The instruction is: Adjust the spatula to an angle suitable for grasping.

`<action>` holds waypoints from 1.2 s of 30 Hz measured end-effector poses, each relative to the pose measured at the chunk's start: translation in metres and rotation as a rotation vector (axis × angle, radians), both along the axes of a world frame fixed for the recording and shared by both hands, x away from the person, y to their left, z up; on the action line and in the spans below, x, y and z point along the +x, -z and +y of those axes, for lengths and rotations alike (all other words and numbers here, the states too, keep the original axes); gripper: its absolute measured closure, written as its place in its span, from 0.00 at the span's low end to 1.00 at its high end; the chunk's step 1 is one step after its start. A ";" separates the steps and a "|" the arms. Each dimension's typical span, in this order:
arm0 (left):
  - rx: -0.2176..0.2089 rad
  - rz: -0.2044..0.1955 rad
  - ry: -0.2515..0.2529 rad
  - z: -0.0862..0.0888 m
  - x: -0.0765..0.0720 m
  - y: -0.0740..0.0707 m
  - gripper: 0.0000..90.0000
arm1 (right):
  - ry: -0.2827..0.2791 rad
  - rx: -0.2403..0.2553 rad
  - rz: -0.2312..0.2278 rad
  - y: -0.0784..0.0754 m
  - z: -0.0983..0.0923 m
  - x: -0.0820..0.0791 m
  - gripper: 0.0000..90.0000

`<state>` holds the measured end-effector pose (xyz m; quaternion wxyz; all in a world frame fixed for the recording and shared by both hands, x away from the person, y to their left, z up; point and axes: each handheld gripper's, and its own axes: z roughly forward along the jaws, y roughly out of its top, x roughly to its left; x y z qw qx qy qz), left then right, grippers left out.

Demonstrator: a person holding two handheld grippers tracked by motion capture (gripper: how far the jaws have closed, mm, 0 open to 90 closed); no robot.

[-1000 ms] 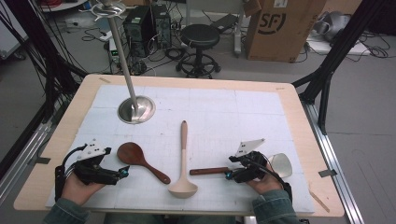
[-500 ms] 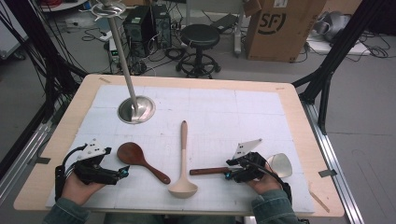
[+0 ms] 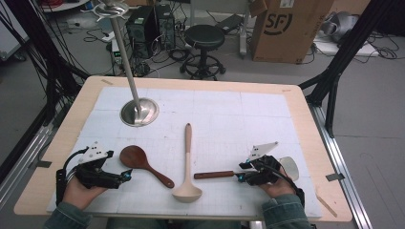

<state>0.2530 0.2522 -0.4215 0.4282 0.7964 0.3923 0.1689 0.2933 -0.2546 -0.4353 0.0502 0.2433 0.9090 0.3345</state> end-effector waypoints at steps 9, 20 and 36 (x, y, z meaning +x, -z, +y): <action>0.000 0.000 -0.001 0.000 0.000 0.000 0.02 | -0.027 0.017 -0.015 -0.005 0.007 -0.003 0.65; 0.001 0.001 -0.003 0.000 0.000 0.000 0.02 | -0.169 0.087 -0.020 -0.013 0.026 -0.011 0.97; -0.004 0.001 -0.009 0.002 0.001 0.000 0.02 | -0.247 0.050 0.041 -0.001 0.061 -0.001 0.99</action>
